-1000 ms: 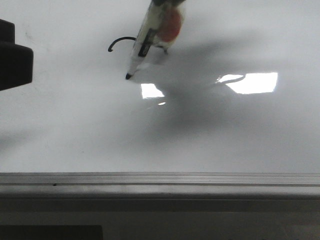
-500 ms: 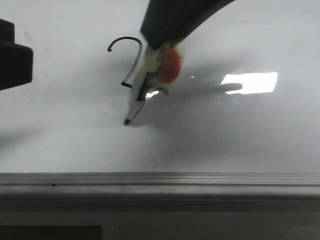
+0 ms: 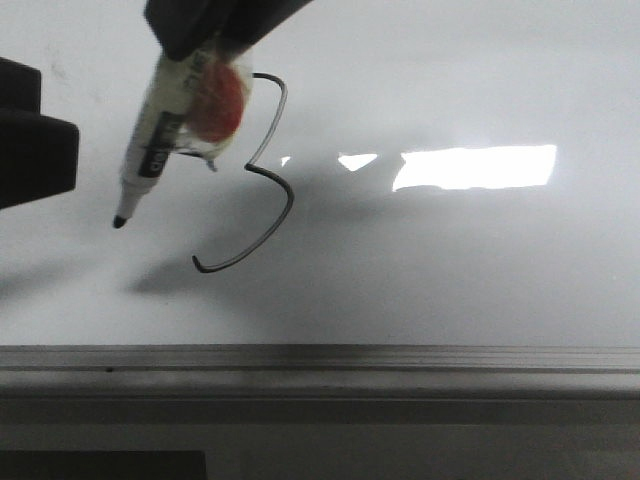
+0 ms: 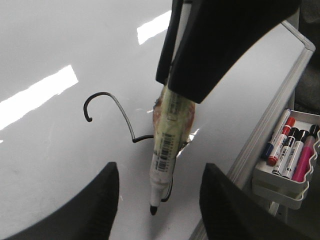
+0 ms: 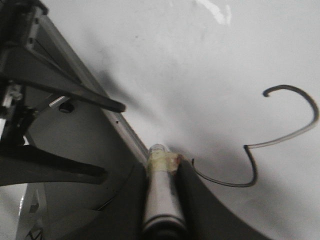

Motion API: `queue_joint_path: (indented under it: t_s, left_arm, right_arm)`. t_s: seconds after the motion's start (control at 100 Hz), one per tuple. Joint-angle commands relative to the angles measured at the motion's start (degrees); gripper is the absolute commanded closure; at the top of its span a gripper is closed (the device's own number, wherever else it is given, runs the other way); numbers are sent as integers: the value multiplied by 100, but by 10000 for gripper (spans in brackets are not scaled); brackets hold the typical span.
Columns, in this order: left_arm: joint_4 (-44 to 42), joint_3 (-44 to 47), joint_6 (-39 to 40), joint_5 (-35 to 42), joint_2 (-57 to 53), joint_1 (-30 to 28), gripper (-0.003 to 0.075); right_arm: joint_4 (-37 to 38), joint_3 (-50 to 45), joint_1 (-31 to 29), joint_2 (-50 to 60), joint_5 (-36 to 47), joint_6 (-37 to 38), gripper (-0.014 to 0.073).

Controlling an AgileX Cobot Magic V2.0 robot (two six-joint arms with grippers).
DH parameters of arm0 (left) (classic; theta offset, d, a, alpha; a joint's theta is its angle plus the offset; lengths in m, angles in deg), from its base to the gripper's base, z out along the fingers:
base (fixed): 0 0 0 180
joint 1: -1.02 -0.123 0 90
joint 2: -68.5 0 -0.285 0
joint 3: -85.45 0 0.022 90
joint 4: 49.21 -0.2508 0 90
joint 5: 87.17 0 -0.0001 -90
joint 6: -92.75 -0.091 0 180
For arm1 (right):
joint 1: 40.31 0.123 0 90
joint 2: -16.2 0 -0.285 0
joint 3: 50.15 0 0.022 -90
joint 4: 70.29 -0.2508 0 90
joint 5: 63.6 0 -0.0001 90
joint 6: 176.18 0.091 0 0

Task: Write number 3 on whiteboard

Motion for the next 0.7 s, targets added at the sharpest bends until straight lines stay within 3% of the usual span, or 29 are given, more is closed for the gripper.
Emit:
queue_joint_path:
  t_s: [0.0, 0.69]
  left_arm:
    - [16, -145, 43, 468, 126, 9, 374]
    - [16, -167, 43, 715, 359, 9, 374]
  right_arm:
    - [-21, 179, 132, 187, 500, -12, 659]
    - [-21, 282, 330, 177, 400, -12, 659]
